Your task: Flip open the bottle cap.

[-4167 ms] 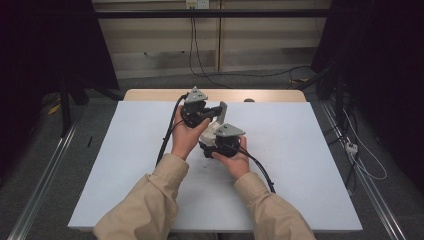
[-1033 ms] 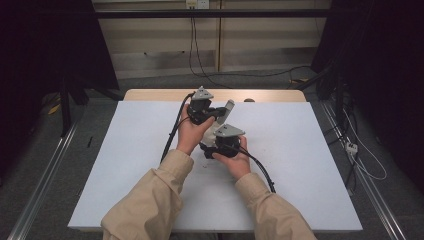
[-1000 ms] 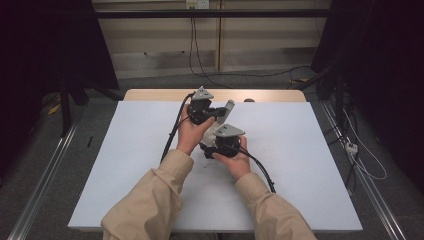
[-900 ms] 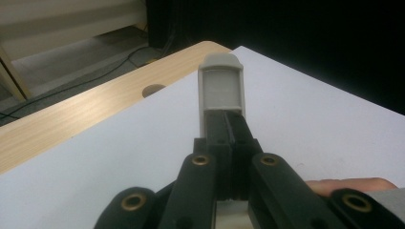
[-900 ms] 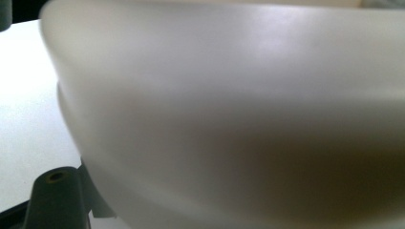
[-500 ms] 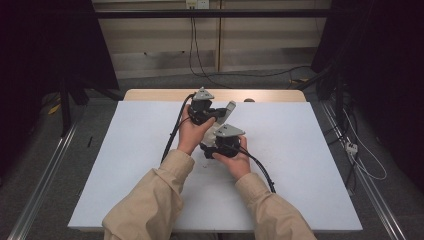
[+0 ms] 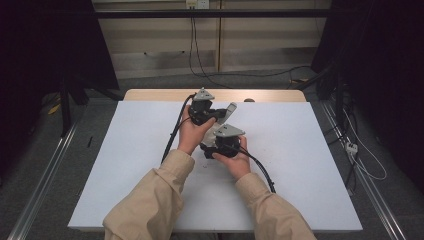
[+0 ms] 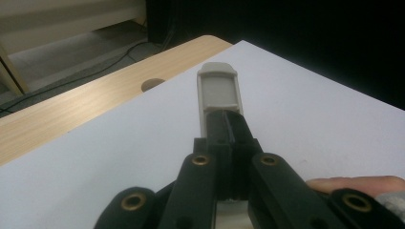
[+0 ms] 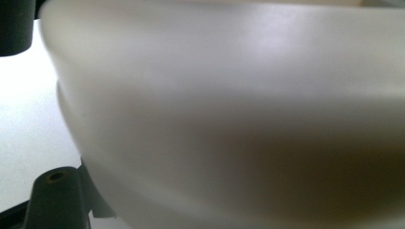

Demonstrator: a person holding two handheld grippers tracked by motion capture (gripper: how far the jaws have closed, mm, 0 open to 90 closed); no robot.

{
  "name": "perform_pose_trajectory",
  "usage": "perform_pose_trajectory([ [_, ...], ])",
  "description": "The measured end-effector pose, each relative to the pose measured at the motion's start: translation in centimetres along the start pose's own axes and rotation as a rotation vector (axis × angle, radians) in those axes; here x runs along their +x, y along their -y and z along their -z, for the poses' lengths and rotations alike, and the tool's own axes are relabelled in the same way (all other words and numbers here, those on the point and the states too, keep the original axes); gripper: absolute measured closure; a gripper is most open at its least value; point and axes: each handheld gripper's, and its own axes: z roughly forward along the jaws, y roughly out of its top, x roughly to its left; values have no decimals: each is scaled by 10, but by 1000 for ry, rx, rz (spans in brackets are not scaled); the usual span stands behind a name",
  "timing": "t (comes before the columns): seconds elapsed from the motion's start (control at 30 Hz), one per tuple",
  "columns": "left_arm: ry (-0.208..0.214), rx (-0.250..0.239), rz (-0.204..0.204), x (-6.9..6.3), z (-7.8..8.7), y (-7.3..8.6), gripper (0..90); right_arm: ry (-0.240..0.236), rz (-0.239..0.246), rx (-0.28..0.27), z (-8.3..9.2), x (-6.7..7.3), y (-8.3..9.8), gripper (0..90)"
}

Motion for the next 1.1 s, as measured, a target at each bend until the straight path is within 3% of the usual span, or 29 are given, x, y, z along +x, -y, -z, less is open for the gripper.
perform_pose_trajectory([
  [1.1,23,17,8,1,-2,3,900,-1,-7,-1,0,-1,0,178],
])
